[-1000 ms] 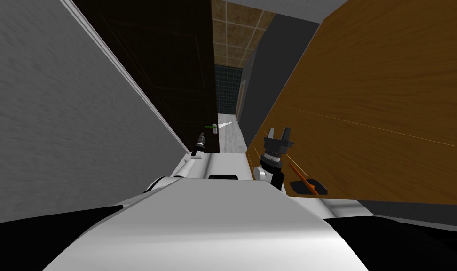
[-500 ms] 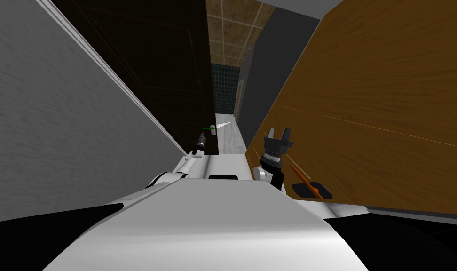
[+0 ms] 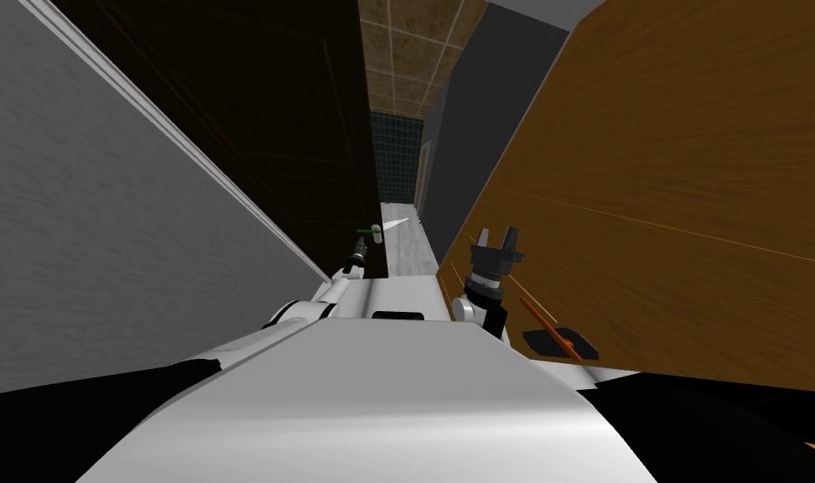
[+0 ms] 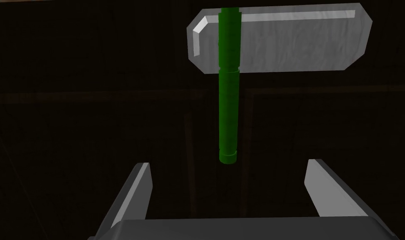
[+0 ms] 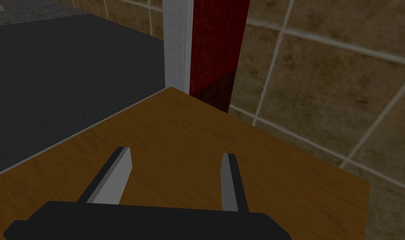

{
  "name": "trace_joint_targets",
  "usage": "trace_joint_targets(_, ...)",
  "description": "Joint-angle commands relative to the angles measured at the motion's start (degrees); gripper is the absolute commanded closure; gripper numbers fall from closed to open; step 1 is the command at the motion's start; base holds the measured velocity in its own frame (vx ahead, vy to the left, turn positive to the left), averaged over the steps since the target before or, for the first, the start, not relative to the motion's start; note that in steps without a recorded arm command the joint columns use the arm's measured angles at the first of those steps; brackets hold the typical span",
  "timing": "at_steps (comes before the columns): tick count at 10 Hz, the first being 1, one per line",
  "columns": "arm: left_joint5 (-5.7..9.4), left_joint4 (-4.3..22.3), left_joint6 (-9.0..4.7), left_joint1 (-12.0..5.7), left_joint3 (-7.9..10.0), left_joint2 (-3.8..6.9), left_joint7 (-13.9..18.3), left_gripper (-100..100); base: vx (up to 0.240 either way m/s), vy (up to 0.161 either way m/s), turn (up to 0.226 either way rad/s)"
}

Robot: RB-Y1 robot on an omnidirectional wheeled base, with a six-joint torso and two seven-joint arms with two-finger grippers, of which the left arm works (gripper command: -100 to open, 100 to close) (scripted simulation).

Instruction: Pull the door open

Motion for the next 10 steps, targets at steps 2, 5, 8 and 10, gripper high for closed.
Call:
trace_joint_targets(2,0.19,2.5,0.06,-1.35,0.04,0.27,0.3,-100,0.055,0.017,-0.030)
trace_joint_targets(5,0.54,2.3,-0.32,-0.22,0.28,2.23,1.8,-100,0.102,-0.029,-0.100)
trace_joint_targets(8,1.16,3.1,-1.19,1.10,0.69,5.48,4.2,-100,0.116,-0.037,-0.123)
trace_joint_targets(10,1.51,3.6,-1.66,1.82,0.92,7.26,5.6,-100,0.115,-0.020,-0.121)
